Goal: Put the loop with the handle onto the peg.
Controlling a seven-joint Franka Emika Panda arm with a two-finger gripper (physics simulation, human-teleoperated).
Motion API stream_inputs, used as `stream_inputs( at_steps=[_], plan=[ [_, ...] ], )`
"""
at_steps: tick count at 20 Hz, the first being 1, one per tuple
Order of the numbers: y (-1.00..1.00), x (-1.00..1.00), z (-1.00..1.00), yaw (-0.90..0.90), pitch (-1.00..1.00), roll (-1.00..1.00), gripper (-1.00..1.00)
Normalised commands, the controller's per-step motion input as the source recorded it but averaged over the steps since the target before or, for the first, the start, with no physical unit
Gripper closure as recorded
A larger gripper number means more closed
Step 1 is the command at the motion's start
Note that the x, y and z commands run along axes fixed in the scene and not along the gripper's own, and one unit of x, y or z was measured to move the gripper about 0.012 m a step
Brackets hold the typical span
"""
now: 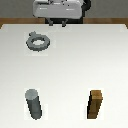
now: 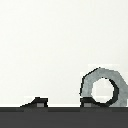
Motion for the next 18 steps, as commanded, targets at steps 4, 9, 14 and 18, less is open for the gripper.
stream_inputs(
  at_steps=[4, 9, 14, 18],
  plan=[
    [0.0, 0.0, 0.0, 0.0, 0.0, 0.0, -1.0],
    [-0.2, 0.0, 0.0, 0.0, 0.0, 0.0, -1.0],
    [-1.0, 0.0, 0.0, 0.0, 0.0, 0.0, -1.0],
    [-1.0, 0.0, 0.0, 0.0, 0.0, 0.0, -1.0]
  ],
)
